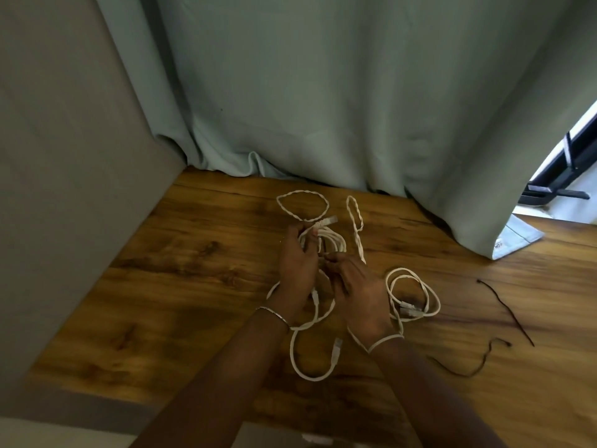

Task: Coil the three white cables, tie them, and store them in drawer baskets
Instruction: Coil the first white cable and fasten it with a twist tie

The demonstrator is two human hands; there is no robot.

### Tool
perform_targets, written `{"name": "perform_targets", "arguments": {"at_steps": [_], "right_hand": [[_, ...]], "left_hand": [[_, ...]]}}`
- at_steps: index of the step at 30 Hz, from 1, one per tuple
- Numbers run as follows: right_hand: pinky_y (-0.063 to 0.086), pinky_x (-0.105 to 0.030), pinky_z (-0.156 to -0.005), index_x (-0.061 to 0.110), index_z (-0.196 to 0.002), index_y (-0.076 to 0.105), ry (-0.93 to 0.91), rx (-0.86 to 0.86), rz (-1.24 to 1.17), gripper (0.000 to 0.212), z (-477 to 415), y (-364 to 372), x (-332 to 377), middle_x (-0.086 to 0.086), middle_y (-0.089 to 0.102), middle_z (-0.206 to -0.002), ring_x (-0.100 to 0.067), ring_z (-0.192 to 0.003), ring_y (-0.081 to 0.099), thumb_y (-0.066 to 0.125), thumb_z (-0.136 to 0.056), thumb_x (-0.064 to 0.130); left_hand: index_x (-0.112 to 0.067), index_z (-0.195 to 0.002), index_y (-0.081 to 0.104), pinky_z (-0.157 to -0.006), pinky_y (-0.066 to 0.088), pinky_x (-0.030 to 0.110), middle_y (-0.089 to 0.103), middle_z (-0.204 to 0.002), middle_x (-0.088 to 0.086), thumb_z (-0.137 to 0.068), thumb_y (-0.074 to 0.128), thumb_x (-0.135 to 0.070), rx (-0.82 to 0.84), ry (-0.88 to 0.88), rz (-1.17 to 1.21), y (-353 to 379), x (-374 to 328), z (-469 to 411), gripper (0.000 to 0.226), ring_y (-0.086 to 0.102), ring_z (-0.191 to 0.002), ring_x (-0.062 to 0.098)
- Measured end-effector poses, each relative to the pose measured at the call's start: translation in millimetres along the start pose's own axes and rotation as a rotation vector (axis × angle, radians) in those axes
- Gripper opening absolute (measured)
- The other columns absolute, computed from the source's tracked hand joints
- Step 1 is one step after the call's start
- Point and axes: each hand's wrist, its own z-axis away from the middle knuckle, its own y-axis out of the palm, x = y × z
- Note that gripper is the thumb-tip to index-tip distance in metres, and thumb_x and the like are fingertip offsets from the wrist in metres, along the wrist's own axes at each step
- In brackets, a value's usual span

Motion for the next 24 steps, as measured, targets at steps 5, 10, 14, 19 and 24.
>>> {"name": "perform_targets", "arguments": {"at_steps": [5,10,14,19,24], "right_hand": [[0.057,-0.029,-0.073,0.009,-0.098,0.07,0.027,0.023,0.034,0.02,-1.4,1.7,-7.9,-0.003,0.069,-0.106,-0.014,-0.092,0.067,0.07,-0.08,-0.001],[0.058,-0.033,-0.069,0.007,-0.1,0.069,-0.023,0.041,0.078,0.016,2.4,4.1,-17.0,-0.005,0.069,-0.109,-0.017,-0.091,0.068,0.062,-0.086,0.007],[0.057,-0.031,-0.061,0.006,-0.097,0.069,-0.091,0.019,0.117,0.017,1.3,3.3,-16.4,-0.006,0.069,-0.107,-0.019,-0.081,0.069,0.057,-0.088,0.015],[0.058,-0.032,-0.062,0.006,-0.1,0.069,-0.114,0.07,0.129,0.017,1.9,4.6,-16.0,-0.006,0.069,-0.108,-0.018,-0.079,0.069,0.058,-0.088,0.012],[0.058,-0.029,-0.071,0.007,-0.101,0.07,-0.125,0.066,0.09,0.017,0.4,1.0,-9.3,-0.006,0.07,-0.109,-0.016,-0.09,0.069,0.065,-0.085,0.006]], "left_hand": [[-0.017,-0.118,0.057,-0.091,0.052,0.038,0.063,-0.114,0.005,-0.096,0.053,-0.027,0.096,-0.129,0.135,0.6,-4.5,4.7,0.025,0.061,-0.101,0.019],[-0.016,-0.12,0.056,-0.083,0.054,0.04,0.066,-0.108,0.008,-0.095,0.055,-0.024,0.182,-0.353,0.364,-0.7,-5.9,4.8,0.027,0.064,-0.098,0.023],[-0.014,-0.129,0.05,-0.078,0.055,0.035,0.066,-0.114,0.012,-0.096,0.053,-0.024,0.293,-0.502,0.496,-3.0,-5.7,4.0,0.035,0.066,-0.097,0.024],[-0.01,-0.127,0.052,-0.068,0.053,0.03,0.066,-0.099,0.008,-0.097,0.052,-0.022,0.319,-0.519,0.523,-5.0,-5.6,4.7,0.033,0.064,-0.085,0.02],[-0.012,-0.113,0.062,-0.074,0.053,0.034,0.067,-0.104,0.011,-0.092,0.059,-0.023,0.208,-0.429,0.447,-2.9,0.3,1.6,0.024,0.064,-0.099,0.028]]}}
